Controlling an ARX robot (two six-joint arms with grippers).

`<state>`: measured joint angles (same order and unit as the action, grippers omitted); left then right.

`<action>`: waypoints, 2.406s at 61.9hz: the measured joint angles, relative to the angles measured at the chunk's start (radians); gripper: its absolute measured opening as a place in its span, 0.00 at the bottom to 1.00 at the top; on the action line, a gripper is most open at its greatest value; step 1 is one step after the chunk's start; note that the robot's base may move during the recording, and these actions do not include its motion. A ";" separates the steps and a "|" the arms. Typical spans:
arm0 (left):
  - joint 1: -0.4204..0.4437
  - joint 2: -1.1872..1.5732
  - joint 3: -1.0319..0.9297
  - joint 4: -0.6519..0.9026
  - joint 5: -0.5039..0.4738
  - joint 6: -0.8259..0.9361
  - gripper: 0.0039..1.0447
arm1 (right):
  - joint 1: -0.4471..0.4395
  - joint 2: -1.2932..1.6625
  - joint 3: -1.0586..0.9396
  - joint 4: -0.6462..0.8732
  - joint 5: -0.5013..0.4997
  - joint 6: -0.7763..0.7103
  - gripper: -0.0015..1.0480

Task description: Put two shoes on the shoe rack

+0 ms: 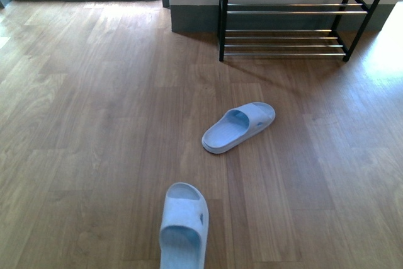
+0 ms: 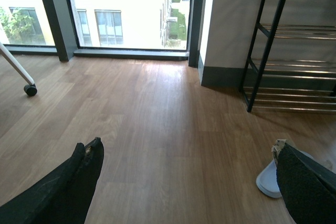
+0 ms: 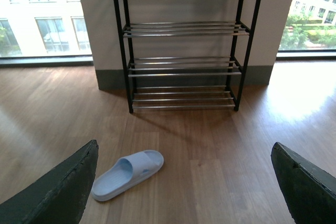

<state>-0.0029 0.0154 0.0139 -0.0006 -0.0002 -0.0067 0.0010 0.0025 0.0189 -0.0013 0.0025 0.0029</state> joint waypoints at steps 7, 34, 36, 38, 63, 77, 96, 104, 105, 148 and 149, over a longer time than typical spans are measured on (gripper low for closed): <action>0.000 0.000 0.000 0.000 -0.003 0.000 0.91 | 0.000 0.001 0.000 0.000 -0.005 0.000 0.91; 0.000 0.000 0.000 0.000 0.000 0.000 0.91 | 0.213 0.850 0.303 0.409 -0.203 -0.499 0.91; 0.000 0.000 0.000 0.000 0.000 0.000 0.91 | 0.232 0.986 0.343 0.456 -0.177 -0.476 0.91; 0.000 0.000 0.000 0.000 0.000 0.000 0.91 | 0.243 1.083 0.366 0.487 -0.158 -0.459 0.91; 0.000 0.000 0.000 0.000 0.000 0.000 0.91 | 0.431 2.156 0.557 0.873 0.034 -0.332 0.91; 0.000 0.000 0.000 0.000 0.000 0.000 0.91 | 0.495 2.583 0.782 0.830 0.069 -0.310 0.91; 0.000 0.000 0.000 0.000 0.000 0.000 0.91 | 0.583 2.762 0.910 0.660 -0.010 -0.148 0.91; 0.000 0.000 0.000 0.000 0.000 0.000 0.91 | 0.582 2.769 0.941 0.640 -0.041 -0.031 0.91; 0.000 0.000 0.000 0.000 0.000 0.000 0.91 | 0.581 2.769 0.941 0.647 -0.043 -0.019 0.91; 0.000 0.000 0.000 0.000 0.000 0.000 0.91 | 0.583 2.771 0.932 0.698 -0.007 0.051 0.91; 0.000 0.000 0.000 0.000 0.000 0.000 0.91 | 0.583 2.771 0.932 0.697 -0.006 0.051 0.91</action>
<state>-0.0029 0.0154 0.0139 -0.0006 0.0002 -0.0067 0.5842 2.7735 0.9504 0.6960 -0.0040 0.0536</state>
